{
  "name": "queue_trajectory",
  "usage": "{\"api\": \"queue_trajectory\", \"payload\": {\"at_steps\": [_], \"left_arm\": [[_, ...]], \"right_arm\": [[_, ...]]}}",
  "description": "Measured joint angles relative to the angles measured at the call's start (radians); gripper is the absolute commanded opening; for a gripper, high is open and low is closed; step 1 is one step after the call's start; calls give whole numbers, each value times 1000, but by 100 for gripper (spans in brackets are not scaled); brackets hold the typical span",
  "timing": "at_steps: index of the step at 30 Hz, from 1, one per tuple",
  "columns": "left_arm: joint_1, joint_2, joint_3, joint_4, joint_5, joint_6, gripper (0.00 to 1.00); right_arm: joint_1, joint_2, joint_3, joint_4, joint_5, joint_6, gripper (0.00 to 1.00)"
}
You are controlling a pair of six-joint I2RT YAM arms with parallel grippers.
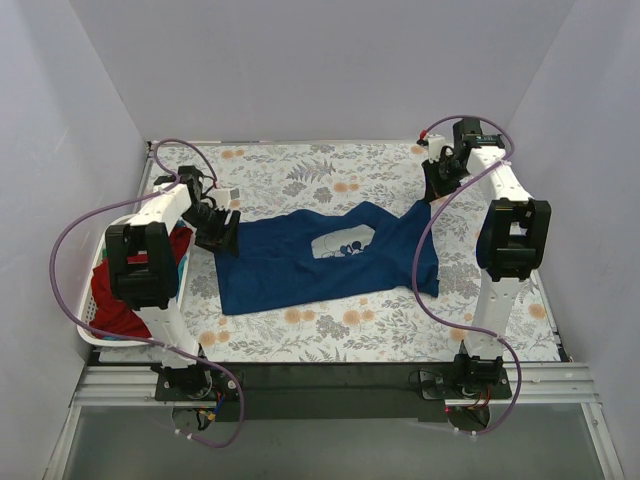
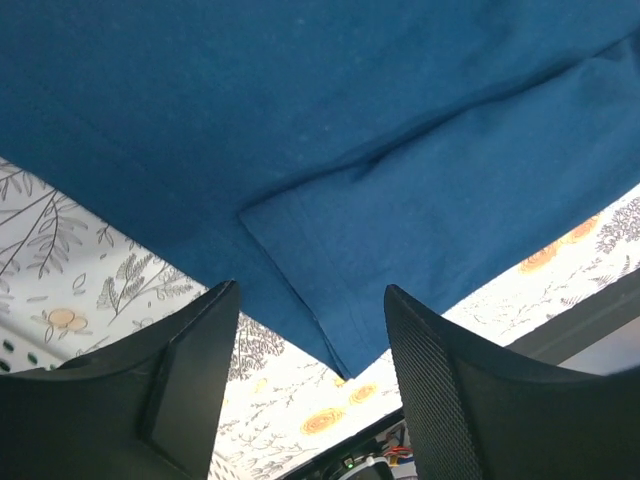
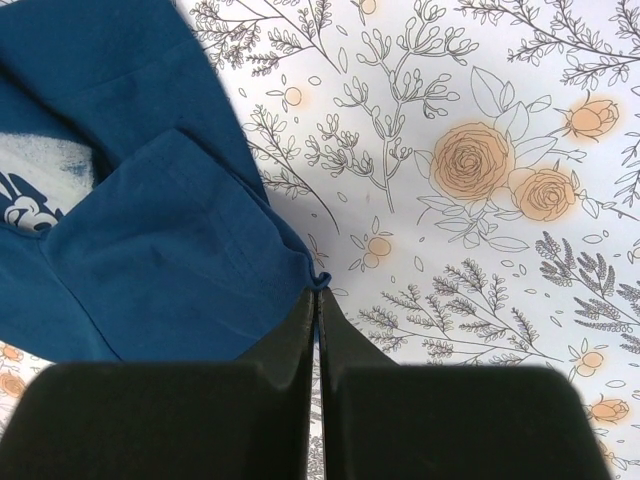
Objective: Fold and stack the t-shirts
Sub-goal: Flatten the tshirt out
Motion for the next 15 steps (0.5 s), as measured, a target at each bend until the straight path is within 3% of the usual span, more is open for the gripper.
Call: {"api": "queue_trajectory", "payload": {"at_steps": [15], "left_arm": [[0,114,16,36,0,46,50]], "right_arm": [[0,0,-14,-6,0,-18,1]]}}
